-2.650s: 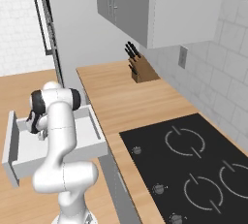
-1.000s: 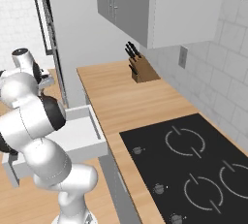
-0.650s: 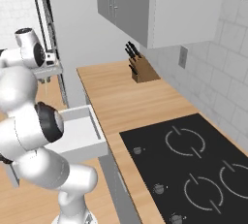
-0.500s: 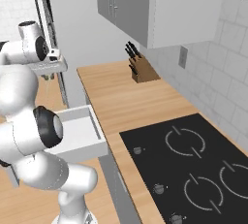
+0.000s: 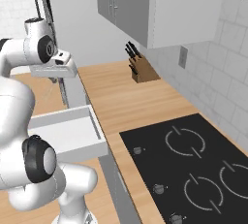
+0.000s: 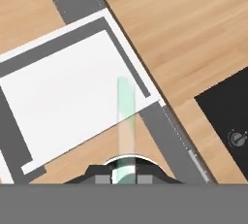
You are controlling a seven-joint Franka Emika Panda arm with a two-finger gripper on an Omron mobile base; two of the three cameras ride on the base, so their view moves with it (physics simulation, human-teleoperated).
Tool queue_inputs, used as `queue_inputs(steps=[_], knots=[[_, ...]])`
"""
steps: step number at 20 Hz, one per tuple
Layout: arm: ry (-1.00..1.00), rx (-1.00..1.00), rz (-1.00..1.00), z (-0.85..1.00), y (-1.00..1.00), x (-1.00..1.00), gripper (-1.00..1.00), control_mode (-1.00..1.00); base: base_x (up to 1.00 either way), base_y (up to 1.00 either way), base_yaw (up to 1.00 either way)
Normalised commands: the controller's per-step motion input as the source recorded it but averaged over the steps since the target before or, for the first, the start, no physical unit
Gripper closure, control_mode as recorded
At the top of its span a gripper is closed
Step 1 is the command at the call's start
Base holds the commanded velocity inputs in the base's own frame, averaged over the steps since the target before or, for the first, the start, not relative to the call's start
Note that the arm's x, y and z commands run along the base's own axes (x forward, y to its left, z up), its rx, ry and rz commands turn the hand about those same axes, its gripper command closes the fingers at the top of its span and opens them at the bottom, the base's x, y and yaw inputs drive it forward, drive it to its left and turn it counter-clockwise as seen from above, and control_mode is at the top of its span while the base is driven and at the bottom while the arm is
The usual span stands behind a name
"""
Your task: Take a straw from the drawer in front and place it inside the glass cup on the dining counter.
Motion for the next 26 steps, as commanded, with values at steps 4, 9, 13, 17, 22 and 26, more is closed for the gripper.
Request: queue_inputs(steps=[4,9,13,17,22,26], knots=[[-0.03,0.0,-0.04,0.0,-0.05,-0.15,1.0,1.0,-0.7,-0.11,-0.08],[0.0,0.0,0.0,0.0,0.0,0.0,1.0,1.0,-1.0,0.24,0.03],[0.0,0.0,0.0,0.0,0.0,0.0,1.0,1.0,-0.94,0.97,0.38],[0.0,0.0,0.0,0.0,0.0,0.0,1.0,1.0,-0.43,1.0,0.53],[0.0,0.0,0.0,0.0,0.0,0.0,1.0,1.0,0.0,0.98,0.55],[0.0,0.0,0.0,0.0,0.0,0.0,1.0,1.0,0.79,0.65,0.22]])
